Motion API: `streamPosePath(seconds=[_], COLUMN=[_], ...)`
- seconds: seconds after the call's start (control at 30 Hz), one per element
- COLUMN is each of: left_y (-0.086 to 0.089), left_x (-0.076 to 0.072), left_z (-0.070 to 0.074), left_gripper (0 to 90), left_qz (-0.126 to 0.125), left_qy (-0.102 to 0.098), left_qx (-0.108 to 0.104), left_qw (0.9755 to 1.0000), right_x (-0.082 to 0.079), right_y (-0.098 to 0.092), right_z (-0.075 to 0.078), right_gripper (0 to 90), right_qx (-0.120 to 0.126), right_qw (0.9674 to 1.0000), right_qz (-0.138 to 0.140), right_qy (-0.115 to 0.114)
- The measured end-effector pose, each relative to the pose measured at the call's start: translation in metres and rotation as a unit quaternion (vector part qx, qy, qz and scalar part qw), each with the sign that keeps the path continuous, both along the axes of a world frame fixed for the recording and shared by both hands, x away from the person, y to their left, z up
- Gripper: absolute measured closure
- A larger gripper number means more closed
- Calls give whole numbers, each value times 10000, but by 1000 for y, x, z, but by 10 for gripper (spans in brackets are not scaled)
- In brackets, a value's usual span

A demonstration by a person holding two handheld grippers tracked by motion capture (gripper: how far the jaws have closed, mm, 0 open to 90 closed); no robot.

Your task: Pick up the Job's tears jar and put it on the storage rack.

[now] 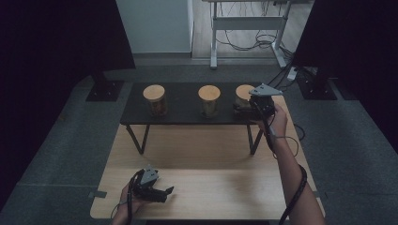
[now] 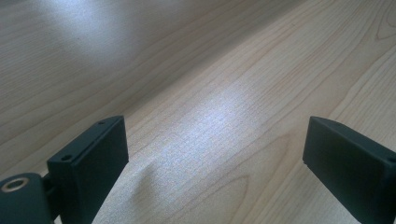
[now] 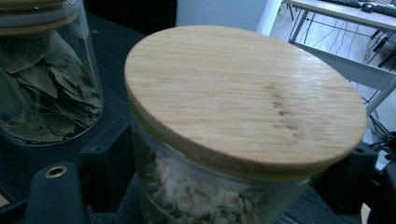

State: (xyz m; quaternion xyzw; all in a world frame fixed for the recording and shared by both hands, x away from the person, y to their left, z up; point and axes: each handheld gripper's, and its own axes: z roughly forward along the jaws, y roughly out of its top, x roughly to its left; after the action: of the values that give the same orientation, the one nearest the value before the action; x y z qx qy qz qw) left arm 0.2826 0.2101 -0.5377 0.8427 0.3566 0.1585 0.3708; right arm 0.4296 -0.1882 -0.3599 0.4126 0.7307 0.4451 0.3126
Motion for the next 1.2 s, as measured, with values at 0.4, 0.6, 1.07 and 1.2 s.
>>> streamPosePath(seconds=[0.4, 0.6, 1.07, 1.2], left_y=[-1, -1, -2, -2], left_x=[0, 0, 0, 0], left_z=[-1, -1, 0, 0], left_gripper=[64, 64, 63, 62], left_qz=[0, -6, -17, -11], left_qy=[15, 10, -5, 0], left_qx=[15, 22, 20, 11], left_qw=[10000, 10000, 10000, 10000], right_x=[-10, -14, -23, -26], right_y=[-7, -10, -16, -18], right_z=[-4, -6, -9, -10], right_gripper=[101, 89, 70, 66], right_qx=[157, 192, 363, 423], right_qw=[9996, 9995, 9984, 9980], right_qz=[-168, -197, -335, -377], right_qy=[-147, -173, -269, -289])
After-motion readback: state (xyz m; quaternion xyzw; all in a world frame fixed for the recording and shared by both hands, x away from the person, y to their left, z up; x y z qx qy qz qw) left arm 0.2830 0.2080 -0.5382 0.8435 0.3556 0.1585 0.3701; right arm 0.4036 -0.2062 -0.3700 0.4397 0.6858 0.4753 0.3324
